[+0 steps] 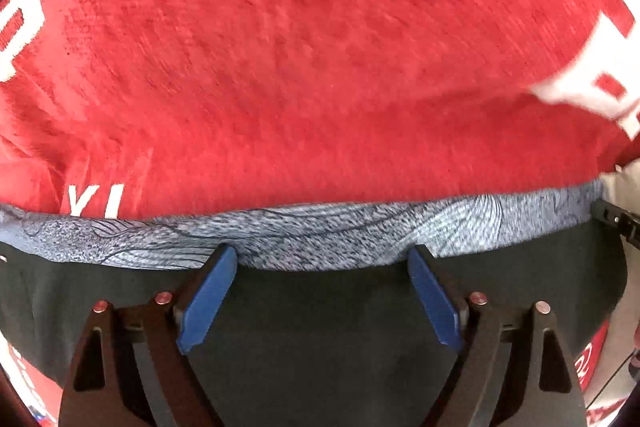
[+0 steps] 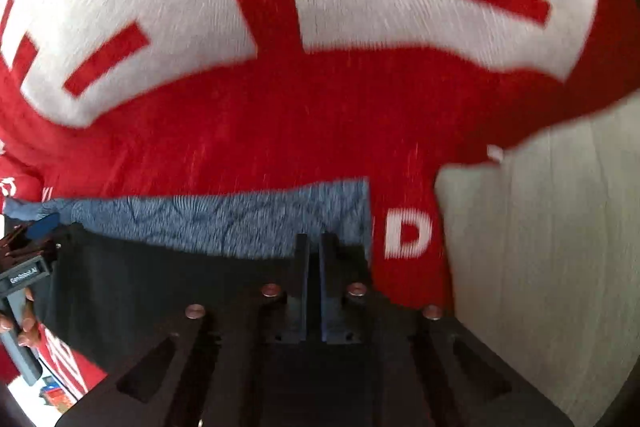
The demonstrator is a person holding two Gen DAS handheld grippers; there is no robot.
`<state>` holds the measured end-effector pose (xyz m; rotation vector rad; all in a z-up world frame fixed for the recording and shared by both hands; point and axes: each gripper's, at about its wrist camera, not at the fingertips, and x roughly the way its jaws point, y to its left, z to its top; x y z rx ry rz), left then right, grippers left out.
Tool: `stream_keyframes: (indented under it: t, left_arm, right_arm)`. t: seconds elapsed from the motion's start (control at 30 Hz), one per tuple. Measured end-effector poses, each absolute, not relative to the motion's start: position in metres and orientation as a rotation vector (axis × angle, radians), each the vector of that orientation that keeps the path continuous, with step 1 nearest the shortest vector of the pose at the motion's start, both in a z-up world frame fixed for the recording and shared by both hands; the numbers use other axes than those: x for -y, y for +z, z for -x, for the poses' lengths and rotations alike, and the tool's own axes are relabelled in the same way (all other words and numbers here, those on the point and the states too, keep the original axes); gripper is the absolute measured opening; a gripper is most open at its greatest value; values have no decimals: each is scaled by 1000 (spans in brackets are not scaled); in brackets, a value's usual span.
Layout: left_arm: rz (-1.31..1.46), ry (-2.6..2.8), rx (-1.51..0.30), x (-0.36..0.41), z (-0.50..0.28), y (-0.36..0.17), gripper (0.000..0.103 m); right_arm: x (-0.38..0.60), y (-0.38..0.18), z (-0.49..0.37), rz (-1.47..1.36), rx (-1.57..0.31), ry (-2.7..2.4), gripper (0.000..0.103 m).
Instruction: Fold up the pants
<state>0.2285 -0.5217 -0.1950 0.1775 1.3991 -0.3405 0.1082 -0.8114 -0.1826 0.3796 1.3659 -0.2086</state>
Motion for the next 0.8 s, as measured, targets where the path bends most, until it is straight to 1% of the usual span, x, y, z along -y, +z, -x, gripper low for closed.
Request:
stream_keyframes:
  t: [0.07, 0.1, 0.2, 0.27, 0.4, 0.47, 0.5, 0.53, 0.57, 0.67, 0.7, 0.73, 0.77, 0.8]
  left_arm:
    - [-193, -301, -1395, 515, -239, -185, 87]
    - [-192, -283, -1385, 506, -240, -177, 87]
    - [-158, -247, -1360, 471, -245, -154, 87]
    - [-172, -208, -1345, 445, -250, -147, 87]
    - [-208, -126, -1346, 405, -266, -162, 87]
    - [-247, -81, -1364, 386, -269, -182, 87]
    - [-270, -69, -1375, 379, -268, -192, 91]
    - [-236, -95, -1359, 372, -266, -196, 94]
    - [-205, -96, -1355, 362, -263, -196, 97]
    - [-180, -115, -1374, 339, -262, -184, 96]
    - [-190, -127, -1358, 330, -261, -177, 96]
    - [-206, -137, -1337, 319, -262, -171, 96]
    - [-215, -135, -1326, 305, -264, -171, 96]
    - [-222, -126, -1317, 291, -268, -169, 96]
  right_arm:
    - [816, -179, -112, -418, -1362, -224, 4]
    - [817, -172, -110, -448, -1349, -226, 8]
    - [806, -149, -102, -480, -1312, -161, 11]
    - [791, -139, -94, -468, -1305, -131, 12]
    - [738, -136, -96, -436, -1297, -40, 13]
    - [716, -145, -102, -438, -1307, -19, 13]
    - [704, -152, -104, -456, -1318, -7, 13]
    - [700, -156, -108, -462, -1336, -9, 13]
    - [689, -160, -104, -459, -1356, -22, 14]
    - [656, -148, -80, -461, -1332, 16, 15]
    - [638, -141, -71, -446, -1314, 40, 24]
    - [626, -136, -65, -444, -1303, 55, 38]
    - [608, -132, -59, -468, -1284, 85, 45]
    - [588, -128, -53, -537, -1252, 134, 55]
